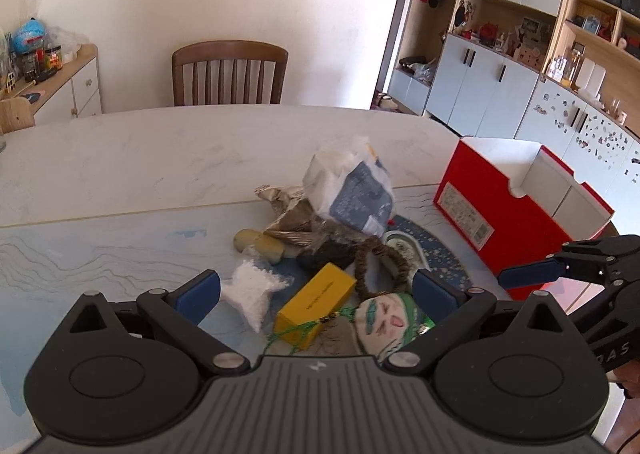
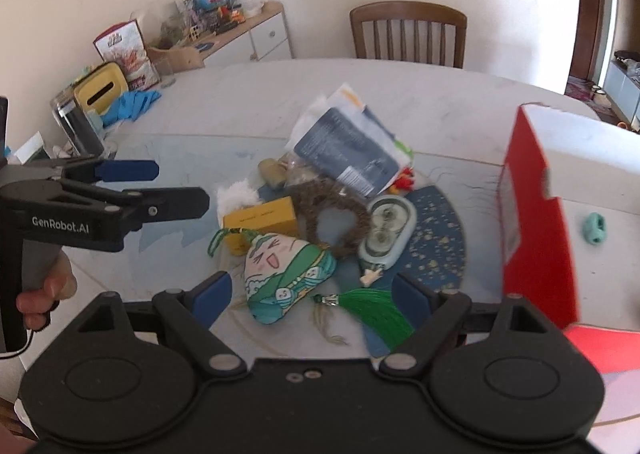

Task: Organize objects
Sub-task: 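Grasp the yellow box with the left tool while the right tool grasps the green plush charm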

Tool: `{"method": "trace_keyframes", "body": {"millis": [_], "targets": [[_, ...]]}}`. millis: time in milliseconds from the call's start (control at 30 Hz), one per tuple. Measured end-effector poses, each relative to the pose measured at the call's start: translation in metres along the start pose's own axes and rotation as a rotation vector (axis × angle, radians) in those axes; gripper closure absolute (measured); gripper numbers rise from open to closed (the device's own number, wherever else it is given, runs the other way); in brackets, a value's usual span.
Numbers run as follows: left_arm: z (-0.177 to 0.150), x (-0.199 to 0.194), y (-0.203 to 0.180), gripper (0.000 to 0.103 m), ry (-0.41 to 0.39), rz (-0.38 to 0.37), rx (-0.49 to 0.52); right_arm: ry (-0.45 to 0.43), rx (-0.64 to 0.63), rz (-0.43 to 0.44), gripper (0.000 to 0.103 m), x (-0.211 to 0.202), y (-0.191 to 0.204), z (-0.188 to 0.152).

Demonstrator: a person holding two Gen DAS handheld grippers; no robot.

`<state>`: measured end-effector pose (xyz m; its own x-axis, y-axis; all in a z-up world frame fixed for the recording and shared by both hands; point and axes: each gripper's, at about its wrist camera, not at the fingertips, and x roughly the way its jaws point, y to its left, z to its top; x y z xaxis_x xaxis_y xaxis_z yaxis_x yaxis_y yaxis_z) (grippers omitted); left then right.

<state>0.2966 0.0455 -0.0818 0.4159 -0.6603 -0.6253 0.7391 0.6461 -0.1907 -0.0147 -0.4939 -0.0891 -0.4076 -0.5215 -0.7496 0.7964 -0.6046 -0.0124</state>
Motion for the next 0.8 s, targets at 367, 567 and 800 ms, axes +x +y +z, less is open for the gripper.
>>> {"method": "trace_keyframes", "body": {"millis": [367, 567, 800], "targets": [[0.000, 0.013, 0.019, 0.000, 0.012, 0.034, -0.011, 0.059, -0.039, -0.009, 0.017, 0.049, 0.020, 0.003], [0.000, 0.021, 0.025, 0.000, 0.028, 0.033, -0.021, 0.090, -0.008, -0.020, 0.017, 0.067, 0.020, 0.005], [0.002, 0.029, 0.025, 0.000, 0.034, 0.022, -0.003, 0.133, 0.044, -0.001, 0.017, 0.081, 0.019, 0.007]]}}
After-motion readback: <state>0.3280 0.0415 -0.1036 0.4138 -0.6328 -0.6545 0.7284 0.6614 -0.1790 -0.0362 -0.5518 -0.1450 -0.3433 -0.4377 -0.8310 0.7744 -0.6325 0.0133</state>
